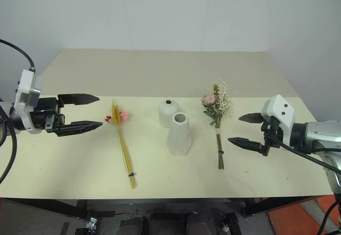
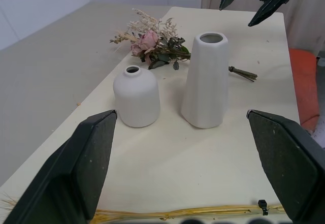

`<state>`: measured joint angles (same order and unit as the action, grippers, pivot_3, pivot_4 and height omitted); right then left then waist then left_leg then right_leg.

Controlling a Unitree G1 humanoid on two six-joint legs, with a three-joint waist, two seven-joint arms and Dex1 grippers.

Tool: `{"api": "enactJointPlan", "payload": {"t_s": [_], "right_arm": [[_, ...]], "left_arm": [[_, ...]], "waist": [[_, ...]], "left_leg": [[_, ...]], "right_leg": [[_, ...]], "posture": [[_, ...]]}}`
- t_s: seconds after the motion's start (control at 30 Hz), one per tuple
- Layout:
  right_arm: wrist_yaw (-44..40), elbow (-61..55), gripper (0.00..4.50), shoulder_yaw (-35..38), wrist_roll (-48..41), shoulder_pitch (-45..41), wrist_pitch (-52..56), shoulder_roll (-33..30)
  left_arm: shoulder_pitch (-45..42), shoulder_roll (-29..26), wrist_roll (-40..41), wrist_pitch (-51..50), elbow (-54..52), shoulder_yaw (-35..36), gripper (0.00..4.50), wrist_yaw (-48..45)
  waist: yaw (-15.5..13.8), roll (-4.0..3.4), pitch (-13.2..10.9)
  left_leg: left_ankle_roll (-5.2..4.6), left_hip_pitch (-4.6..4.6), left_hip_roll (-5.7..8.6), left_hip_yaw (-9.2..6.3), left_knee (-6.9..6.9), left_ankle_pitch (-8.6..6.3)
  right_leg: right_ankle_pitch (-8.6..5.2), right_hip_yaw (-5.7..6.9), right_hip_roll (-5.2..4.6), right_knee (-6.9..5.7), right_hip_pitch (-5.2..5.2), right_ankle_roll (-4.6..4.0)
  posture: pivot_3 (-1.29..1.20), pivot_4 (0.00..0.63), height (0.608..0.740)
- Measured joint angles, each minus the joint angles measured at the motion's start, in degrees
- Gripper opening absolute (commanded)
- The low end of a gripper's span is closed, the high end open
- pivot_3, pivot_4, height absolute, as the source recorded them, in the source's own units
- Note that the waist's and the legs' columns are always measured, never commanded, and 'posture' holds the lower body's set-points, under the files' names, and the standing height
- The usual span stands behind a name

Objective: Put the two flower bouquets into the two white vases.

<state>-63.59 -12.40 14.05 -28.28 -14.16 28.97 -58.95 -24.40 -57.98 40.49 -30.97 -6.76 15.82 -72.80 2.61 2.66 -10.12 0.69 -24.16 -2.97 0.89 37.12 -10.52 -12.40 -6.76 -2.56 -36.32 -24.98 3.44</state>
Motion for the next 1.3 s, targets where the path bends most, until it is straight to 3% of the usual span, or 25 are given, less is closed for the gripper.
{"api": "enactJointPlan", "payload": {"t_s": [0.37,0.57,0.73,0.87,1.13,1.23,1.3], "right_arm": [[0.05,0.10,4.50,0.00,-0.03,-0.54,0.46,-0.64],[2.54,-0.68,4.50,-1.49,-1.80,-2.79,8.19,-0.49],[14.93,0.90,4.50,-10.73,-2.04,-18.84,34.31,3.18],[23.37,9.11,4.50,-15.40,-0.44,-31.28,51.85,10.82],[30.01,27.00,4.50,-21.13,4.70,-41.10,58.61,19.83],[30.25,31.87,3.89,-22.94,5.72,-41.63,56.68,21.73],[29.80,33.10,3.25,-23.53,6.00,-41.65,55.04,22.34]], "left_arm": [[0.13,0.00,0.02,0.06,-0.01,0.13,4.47,0.22],[0.59,0.26,0.08,0.05,-0.09,0.27,4.47,0.33],[0.50,0.62,0.07,0.04,-0.32,0.24,4.47,0.36],[0.51,0.88,0.09,0.00,-0.69,0.16,4.47,0.38],[0.82,0.94,0.11,-0.13,-1.38,0.34,4.47,0.65],[1.06,0.94,0.14,-0.18,-1.51,0.53,4.50,0.87],[1.97,0.94,0.17,-0.22,-1.70,0.86,4.50,1.10]], "waist": [[-0.01,0.00,0.00],[0.09,0.00,0.00],[1.02,0.00,0.00],[1.42,0.00,0.00],[1.32,0.00,0.00],[1.31,0.00,0.00],[1.37,0.00,0.00]], "left_leg": [[0.00,0.00,0.00,0.00,0.00,0.00],[0.00,0.01,0.00,0.00,0.00,0.00],[0.00,0.02,0.01,0.03,0.01,0.00],[0.00,-0.13,0.01,0.01,-0.01,0.00],[-0.01,-0.23,0.02,0.00,-0.05,0.00],[-0.01,-0.23,0.01,-0.02,-0.06,0.00],[-0.01,-0.23,0.01,-0.02,-0.06,0.00]], "right_leg": [[0.00,0.00,0.00,0.00,0.00,0.00],[0.00,0.00,0.00,-0.01,0.00,-0.01],[-0.06,-0.08,0.01,-0.07,-0.06,-0.22],[0.16,-0.08,0.01,-0.06,-0.17,-0.29],[0.21,-0.03,0.00,0.06,-0.18,-0.34],[0.20,0.00,0.00,0.03,-0.20,-0.32],[0.20,-0.01,0.01,0.03,-0.19,-0.32]], "posture": [[0.00,0.150,0.740],[0.00,0.150,0.740],[0.00,0.150,0.740],[0.00,0.150,0.740],[0.00,0.150,0.740],[0.00,0.150,0.740],[0.00,0.150,0.740]]}}
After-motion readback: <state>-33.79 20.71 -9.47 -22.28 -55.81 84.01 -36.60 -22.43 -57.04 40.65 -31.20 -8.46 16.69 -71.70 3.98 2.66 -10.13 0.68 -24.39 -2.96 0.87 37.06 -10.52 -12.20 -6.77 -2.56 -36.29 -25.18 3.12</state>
